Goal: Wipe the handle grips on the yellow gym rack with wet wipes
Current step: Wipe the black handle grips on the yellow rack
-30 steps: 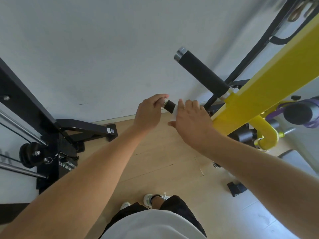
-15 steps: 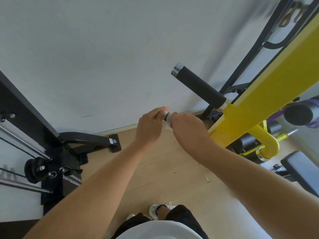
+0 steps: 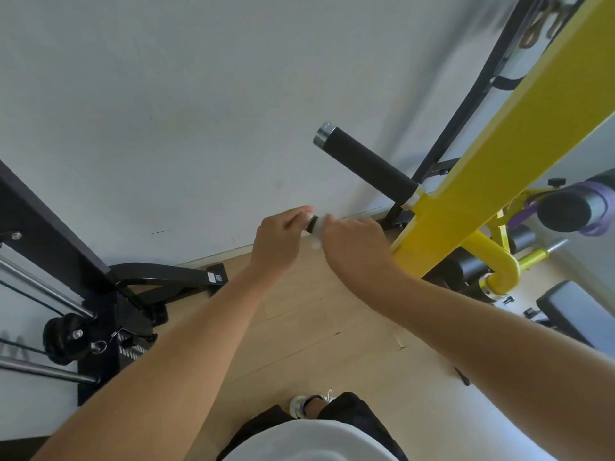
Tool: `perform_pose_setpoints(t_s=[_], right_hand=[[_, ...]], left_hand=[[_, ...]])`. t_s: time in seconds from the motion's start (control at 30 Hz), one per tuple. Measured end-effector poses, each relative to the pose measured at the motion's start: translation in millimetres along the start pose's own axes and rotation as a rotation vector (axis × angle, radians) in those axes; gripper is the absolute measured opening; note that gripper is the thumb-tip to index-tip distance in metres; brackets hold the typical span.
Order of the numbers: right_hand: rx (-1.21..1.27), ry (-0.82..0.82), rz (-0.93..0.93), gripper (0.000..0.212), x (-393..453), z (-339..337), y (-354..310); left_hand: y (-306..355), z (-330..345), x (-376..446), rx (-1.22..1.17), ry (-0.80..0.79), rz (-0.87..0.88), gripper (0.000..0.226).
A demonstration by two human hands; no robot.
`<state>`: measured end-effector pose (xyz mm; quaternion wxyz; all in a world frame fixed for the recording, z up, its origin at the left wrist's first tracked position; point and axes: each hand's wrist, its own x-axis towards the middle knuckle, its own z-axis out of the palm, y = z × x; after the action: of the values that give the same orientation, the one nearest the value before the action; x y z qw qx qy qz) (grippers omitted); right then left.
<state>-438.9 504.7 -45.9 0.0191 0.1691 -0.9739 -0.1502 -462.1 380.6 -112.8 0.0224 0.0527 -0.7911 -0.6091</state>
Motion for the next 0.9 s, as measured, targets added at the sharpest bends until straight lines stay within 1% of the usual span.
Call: perform_pose_setpoints(t_s=[0.03,0.07,0.1,0.13,0.17,0.2,0.23,0.27,0.33,0.37,0.4,0.5,0.57,0.6,0.63,0.7,0.77,0.8,0.83,0.9], right_hand=[[-0.148,-0.058,-0.012,0.028,-12,-3,3],[-0.314,-0.138,-0.048,0.037,-24,-7,5],[-0.483,-0.222,-0.108,0.05,-35,-11,7],[-0.627,-0.272,-0.165,0.062,-42,-15,9],[-0.725,-0.292,-0.2,0.068,-45,-16,10],[-0.762,-0.289,-0.208,0.067,-46,-18,11],[-0.737,-0.268,-0.202,0.06,-42,-16,11],[-0.644,-0.235,-0.175,0.05,-36,-13,11],[-0.388,-0.107,-0.094,0.032,-23,-6,8],[-0.26,-0.047,-0.06,0.027,-14,-1,6],[-0.14,0.003,-0.036,0.025,-4,5,4],[0.144,0.151,0.026,0.034,15,20,-3],[0.21,0.169,0.058,0.033,15,26,-7],[0.192,0.139,0.062,0.032,12,27,-9],[0.125,0.086,0.074,0.031,6,25,-10],[-0.177,-0.067,0.067,0.037,-9,16,-8],[-0.55,-0.244,-0.061,0.055,-26,4,-3],[-0.69,-0.317,-0.132,0.065,-33,1,-2],[-0.765,-0.358,-0.173,0.074,-38,-2,-1],[-0.741,-0.363,-0.185,0.081,-40,-1,3]], left_hand=[[0,0,-1,0.01,0.001,0.005,0.031],[1,1,-1,0.021,0.007,0.014,0.032],[1,1,-2,0.028,0.018,0.025,0.033],[2,2,-3,0.031,0.028,0.032,0.034],[3,3,-4,0.036,0.036,0.039,0.035],[3,4,-4,0.046,0.038,0.041,0.035],[4,5,-3,0.06,0.035,0.041,0.034],[3,4,-3,0.071,0.026,0.034,0.033],[4,4,0,0.063,0.01,0.01,0.031],[4,3,1,0.052,0.006,0.001,0.031],[4,2,3,0.043,0.005,-0.006,0.031],[5,-2,3,0.053,0.011,-0.005,0.031],[4,-5,2,0.089,0.007,0.015,0.031],[3,-6,2,0.1,0.01,0.023,0.031],[2,-8,1,0.1,0.015,0.027,0.03],[1,-9,-1,0.097,0.019,0.023,0.03],[1,-9,-2,0.127,0.019,0.038,0.031],[2,-8,-3,0.139,0.018,0.046,0.032],[2,-8,-5,0.143,0.016,0.051,0.032],[2,-6,-6,0.136,0.013,0.051,0.033]])
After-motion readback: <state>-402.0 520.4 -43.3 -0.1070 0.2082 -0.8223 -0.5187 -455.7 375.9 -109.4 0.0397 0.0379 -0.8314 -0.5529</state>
